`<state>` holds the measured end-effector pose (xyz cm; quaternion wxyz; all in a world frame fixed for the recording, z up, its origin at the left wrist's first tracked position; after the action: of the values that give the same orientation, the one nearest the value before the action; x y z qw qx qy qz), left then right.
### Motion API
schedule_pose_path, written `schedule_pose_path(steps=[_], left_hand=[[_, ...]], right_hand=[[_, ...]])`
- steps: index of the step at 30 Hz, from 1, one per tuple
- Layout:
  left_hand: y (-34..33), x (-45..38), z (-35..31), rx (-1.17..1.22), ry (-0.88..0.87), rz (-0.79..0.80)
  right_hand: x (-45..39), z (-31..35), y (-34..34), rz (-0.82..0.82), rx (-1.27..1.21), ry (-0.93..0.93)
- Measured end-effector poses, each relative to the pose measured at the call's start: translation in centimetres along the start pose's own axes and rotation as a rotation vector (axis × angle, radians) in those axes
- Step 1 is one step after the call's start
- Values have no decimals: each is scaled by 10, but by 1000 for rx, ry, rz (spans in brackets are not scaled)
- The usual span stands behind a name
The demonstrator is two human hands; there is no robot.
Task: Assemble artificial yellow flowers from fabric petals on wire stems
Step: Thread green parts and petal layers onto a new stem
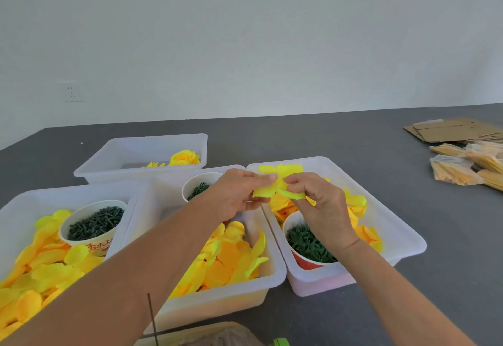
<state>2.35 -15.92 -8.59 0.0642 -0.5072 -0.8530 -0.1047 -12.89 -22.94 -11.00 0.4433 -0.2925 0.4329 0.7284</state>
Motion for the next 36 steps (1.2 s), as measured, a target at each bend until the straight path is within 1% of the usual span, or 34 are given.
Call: schedule_pose_path(steps=[1,3,9,12,14,15,17,19,21,22,23,24,26,28,29,31,33,36], left_hand=[[2,3,-1,23,-28,7],[7,7,-2,-5,-79,-41],[19,22,-3,-81,-97,-62],[31,33,-5,-59,-109,-102],[42,42,-4,-28,-109,-144],[48,47,-4,-16,-111,-162],[62,58,-2,-6,-117,-200],[75,70,1,-2,-125,-229],[88,83,4,4,-133,-264],[94,89,7,5,-133,-282],[101,95,11,14,-132,-298],[107,99,15,24,-131,-311],[118,106,23,33,-131,-351],[133,113,30,18,-129,-415],[140,115,32,2,-126,-455],[156,118,35,-41,-116,-547],[171,121,38,-67,-104,-638],[186,124,46,-50,-109,-714]], right_hand=[[-1,3,-2,27,3,30],[-3,8,-4,62,46,66],[-6,11,-4,48,234,84],[-7,11,-5,27,326,104],[-5,8,-6,58,407,92],[-3,5,-7,99,462,61],[0,-2,-9,236,570,-57],[2,-11,-11,422,680,-128],[0,-16,-9,608,723,-203],[-2,-13,-6,679,701,-262],[-6,-9,-4,705,678,-291],[-11,-4,-2,671,664,-284],[-19,9,-3,509,630,-182],[-24,31,-10,370,470,-59],[-26,43,-16,352,364,-56],[-29,63,-34,368,176,-121],[-33,79,-58,432,52,-170],[-44,97,-99,547,-26,-121]])
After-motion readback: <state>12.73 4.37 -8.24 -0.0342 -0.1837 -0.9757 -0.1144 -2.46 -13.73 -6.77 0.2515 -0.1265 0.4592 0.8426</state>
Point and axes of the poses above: each hand's wrist, its own x-axis away from the middle knuckle, its own y-axis out of the back of the hand, z = x × y, the point moved 2 cm from there along -x, towards the middle knuckle
